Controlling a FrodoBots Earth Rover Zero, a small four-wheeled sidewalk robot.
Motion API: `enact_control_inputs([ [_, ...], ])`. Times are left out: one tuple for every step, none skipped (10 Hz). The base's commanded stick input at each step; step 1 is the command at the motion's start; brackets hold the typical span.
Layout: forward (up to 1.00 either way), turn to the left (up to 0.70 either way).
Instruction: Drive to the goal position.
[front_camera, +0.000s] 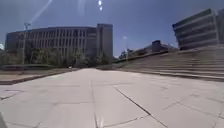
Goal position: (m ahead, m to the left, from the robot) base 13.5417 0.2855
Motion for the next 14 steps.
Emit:
enact_control_inputs([
  [0.70,0.00],
  [0.70,0.00],
  [0.70,0.00],
  [0.70,0.00],
  [0.70,0.00],
  [0.70,0.00],
  [0.70,0.00],
  [0.70,0.01],
  [0.70,0.04],
  [0.70,0.17],
  [0.70,0.13],
  [0.69,0.01],
  [0.70,0.00],
  [0.70,0.00],
])
